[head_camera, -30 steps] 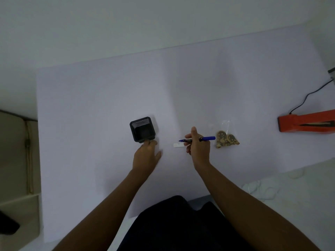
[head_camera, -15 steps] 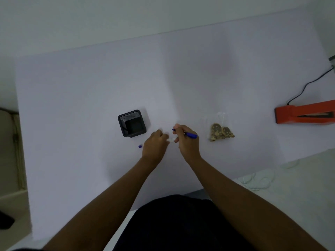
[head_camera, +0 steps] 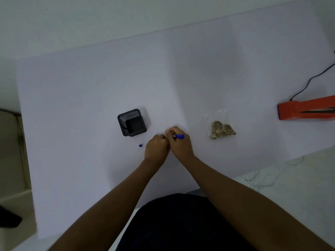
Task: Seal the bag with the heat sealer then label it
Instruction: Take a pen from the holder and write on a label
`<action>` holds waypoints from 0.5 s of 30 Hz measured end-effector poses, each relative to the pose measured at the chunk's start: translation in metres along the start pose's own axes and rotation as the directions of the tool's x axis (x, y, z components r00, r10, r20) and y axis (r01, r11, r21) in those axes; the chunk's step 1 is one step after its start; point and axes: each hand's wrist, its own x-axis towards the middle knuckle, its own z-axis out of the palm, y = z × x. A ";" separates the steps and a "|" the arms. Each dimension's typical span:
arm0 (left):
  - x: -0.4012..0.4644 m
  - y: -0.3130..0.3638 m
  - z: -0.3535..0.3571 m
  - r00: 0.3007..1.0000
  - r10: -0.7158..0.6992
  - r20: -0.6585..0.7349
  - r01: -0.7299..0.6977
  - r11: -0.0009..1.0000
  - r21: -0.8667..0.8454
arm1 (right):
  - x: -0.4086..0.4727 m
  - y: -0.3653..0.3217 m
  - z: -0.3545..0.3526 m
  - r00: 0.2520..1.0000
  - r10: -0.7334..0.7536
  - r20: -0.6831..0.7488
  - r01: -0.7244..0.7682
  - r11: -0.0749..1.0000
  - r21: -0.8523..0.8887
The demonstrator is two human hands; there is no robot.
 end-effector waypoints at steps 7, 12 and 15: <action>-0.001 -0.002 0.001 0.996 -0.070 0.052 0.071 0.997 -0.023 | -0.006 0.011 0.003 0.999 -0.047 0.014 0.047 0.999 0.002; 0.016 -0.005 -0.006 0.940 -0.298 0.166 0.334 0.903 -0.270 | -0.004 0.014 0.004 0.999 -0.036 0.037 0.038 0.998 -0.057; 0.025 -0.004 -0.014 0.917 -0.315 0.245 0.379 0.879 -0.290 | -0.003 0.014 0.004 0.999 -0.016 0.031 0.018 0.997 -0.075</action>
